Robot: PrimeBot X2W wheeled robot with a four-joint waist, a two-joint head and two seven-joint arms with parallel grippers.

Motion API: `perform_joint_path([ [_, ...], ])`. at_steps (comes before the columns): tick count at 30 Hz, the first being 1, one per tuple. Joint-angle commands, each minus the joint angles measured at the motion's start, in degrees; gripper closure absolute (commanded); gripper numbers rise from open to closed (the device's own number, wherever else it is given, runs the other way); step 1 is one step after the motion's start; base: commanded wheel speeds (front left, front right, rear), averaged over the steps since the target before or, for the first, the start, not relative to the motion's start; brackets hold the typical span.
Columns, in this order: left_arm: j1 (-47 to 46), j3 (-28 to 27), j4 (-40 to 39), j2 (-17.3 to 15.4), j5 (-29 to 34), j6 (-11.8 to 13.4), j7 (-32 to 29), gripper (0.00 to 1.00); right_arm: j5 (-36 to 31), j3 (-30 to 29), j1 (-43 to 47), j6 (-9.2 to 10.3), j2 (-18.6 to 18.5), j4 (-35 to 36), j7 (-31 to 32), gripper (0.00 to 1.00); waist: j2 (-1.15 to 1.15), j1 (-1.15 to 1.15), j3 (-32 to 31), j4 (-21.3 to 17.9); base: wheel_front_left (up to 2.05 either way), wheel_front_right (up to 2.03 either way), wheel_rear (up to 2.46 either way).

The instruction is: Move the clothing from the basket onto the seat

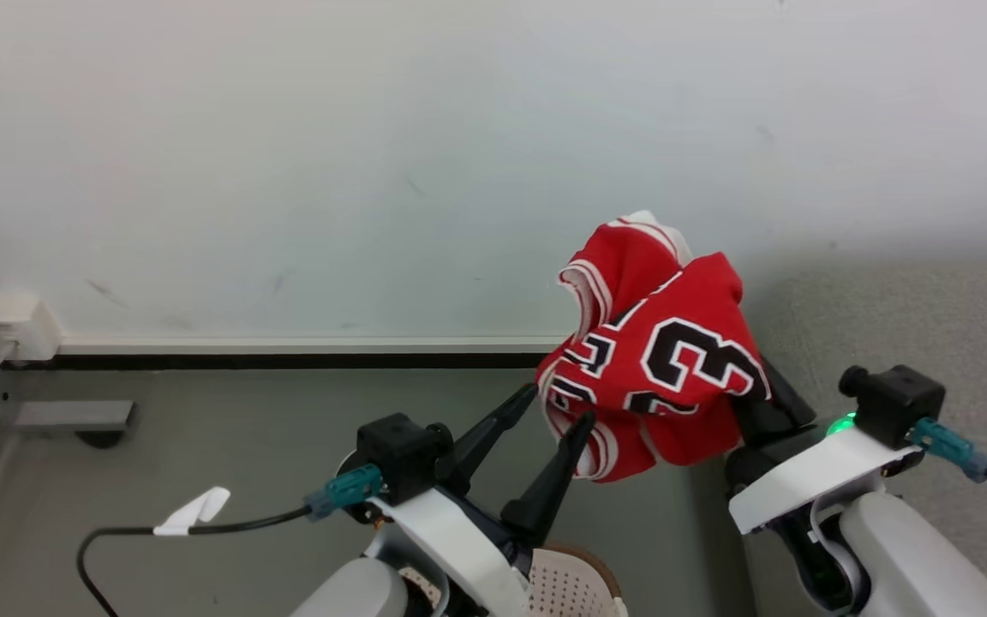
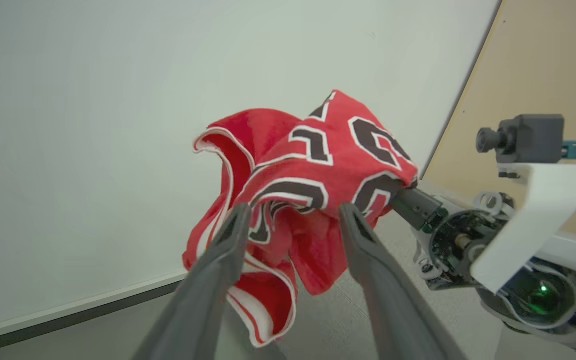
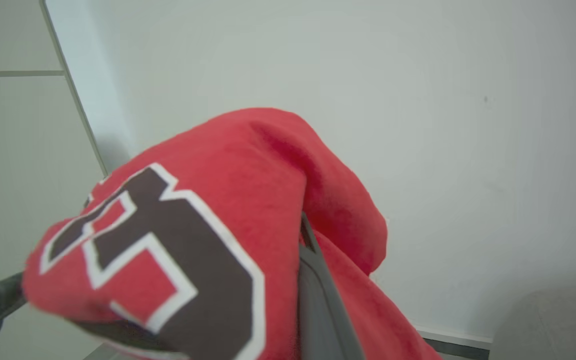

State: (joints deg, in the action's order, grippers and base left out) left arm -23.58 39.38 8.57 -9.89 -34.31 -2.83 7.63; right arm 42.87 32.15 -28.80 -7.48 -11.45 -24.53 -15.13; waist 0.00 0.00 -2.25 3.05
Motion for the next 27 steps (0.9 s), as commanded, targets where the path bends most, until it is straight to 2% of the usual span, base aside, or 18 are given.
perform_joint_path([
  [1,0.9,0.0,-0.1,-0.3,-0.8,-0.1,0.1,0.0,0.2,-0.6,0.5,-0.04,-0.7,0.2,0.0,1.0,0.0,0.0,0.3,-0.9,0.0,0.0,0.0],
  [8,0.9,0.7,-0.1,-0.4,0.2,0.2,1.1,0.0,-1.2,-5.5,0.0,-0.03,-2.9,2.3,0.0,1.0,0.0,0.0,1.8,-4.9,0.0,0.0,0.0],
  [15,-0.9,1.4,0.5,-1.3,2.7,0.4,2.6,0.0,-2.7,-8.0,1.1,-0.04,-4.6,5.0,0.0,1.0,0.0,0.0,3.1,-10.4,0.0,0.0,0.0],
  [27,-2.3,1.9,2.1,-2.3,5.1,0.6,4.7,0.0,-3.7,-12.8,5.3,-0.04,-5.3,10.1,0.0,1.0,0.0,0.0,5.3,-20.0,0.0,0.0,0.0],
])
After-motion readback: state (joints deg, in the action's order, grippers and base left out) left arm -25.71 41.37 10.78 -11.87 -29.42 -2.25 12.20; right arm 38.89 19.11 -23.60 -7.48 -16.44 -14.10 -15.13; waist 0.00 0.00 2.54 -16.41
